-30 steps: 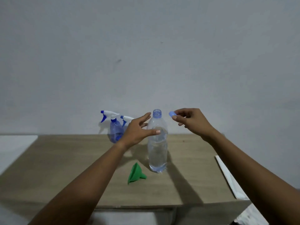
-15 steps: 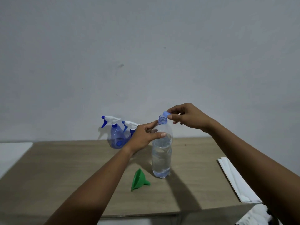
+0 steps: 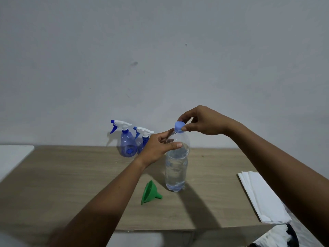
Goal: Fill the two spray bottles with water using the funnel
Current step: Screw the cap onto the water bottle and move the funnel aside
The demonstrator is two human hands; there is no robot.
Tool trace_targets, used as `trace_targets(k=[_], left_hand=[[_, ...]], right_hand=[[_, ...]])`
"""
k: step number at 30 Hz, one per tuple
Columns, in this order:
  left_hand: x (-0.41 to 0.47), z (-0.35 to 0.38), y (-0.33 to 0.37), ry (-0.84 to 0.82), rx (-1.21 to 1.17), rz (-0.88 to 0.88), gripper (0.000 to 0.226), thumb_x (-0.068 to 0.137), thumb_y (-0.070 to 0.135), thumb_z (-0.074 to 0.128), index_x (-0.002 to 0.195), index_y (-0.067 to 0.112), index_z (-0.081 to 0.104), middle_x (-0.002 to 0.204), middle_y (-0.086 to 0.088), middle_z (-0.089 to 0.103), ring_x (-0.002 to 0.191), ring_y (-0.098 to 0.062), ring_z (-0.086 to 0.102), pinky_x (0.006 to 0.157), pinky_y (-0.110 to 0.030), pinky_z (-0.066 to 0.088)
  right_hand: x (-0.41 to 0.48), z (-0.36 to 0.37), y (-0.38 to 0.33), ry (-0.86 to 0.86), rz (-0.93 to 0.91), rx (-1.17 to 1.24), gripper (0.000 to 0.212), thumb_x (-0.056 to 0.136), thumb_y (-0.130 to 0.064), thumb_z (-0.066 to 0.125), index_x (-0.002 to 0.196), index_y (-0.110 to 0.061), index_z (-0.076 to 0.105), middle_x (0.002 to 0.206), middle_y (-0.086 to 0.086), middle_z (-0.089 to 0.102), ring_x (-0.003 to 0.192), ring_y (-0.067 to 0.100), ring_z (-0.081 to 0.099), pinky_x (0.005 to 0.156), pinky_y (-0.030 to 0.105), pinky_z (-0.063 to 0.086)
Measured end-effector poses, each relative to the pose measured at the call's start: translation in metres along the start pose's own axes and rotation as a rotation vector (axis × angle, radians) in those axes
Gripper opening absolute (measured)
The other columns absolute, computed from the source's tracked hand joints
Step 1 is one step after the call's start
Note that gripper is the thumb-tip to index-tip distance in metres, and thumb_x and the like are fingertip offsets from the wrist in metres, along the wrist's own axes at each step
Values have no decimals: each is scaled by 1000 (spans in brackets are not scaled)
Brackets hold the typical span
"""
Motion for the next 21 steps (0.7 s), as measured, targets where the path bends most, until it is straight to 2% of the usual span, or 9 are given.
trace_targets(k=[2,6,8,10,13,15,18,21], left_hand=[[0,0,-1,4,-11,4,74,77,27,86,143,19,55,145,11,56,134,-8,53,114,-36,43],[0,2,-1,18,-25,6,73,78,26,85,144,19,54,144,11,57,133,-9,53,113,-34,44],[0,2,-1,23,-31,4,73,78,24,85,144,19,54,144,12,57,131,-8,55,109,-30,46],[0,2,-1,24,-45,6,73,79,20,84,145,18,52,145,12,55,129,-9,57,103,-24,49],[1,2,-3,32,-55,2,74,79,18,84,145,16,52,147,9,54,129,-10,57,100,-21,50],[2,2,-4,35,-54,-1,73,79,19,84,144,17,53,146,8,55,131,-12,56,103,-23,48],[0,3,-3,38,-64,0,67,81,15,82,142,19,56,143,9,58,129,-13,58,103,-23,48],[-1,3,-2,29,-77,15,62,82,10,80,139,19,59,139,10,62,127,-13,60,105,-24,47]], right_hand=[[1,-2,-1,-18,-3,-37,23,92,-33,74,114,-29,73,102,-20,72,82,5,69,66,10,42],[4,-5,-8,-48,-25,-146,31,93,-33,73,123,-26,70,111,-19,69,85,4,67,74,21,44],[5,-6,-14,-95,-37,-184,43,94,-29,72,136,-31,61,119,-20,63,86,2,66,78,22,44],[6,-9,-18,-140,-55,-185,49,94,-24,72,139,-36,58,119,-22,61,83,-2,65,76,19,43],[9,-11,-22,-149,-74,-243,34,93,-25,73,126,-32,69,110,-20,66,77,-4,62,70,16,43],[11,-10,-24,-121,-86,-273,26,90,-33,75,116,-26,74,96,-19,69,77,1,63,70,24,47],[11,-4,-22,-43,-86,-328,31,88,-47,74,106,-22,75,73,-17,62,71,4,59,66,30,47],[11,0,-19,22,-83,-374,33,90,-53,69,103,-23,74,69,-17,59,68,3,56,63,29,42]])
Point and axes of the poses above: each hand's wrist, its own x-axis towards the middle knuckle, its own z-axis out of the palm, y = z × x, the point moved 3 cm from there along x, towards the middle knuckle
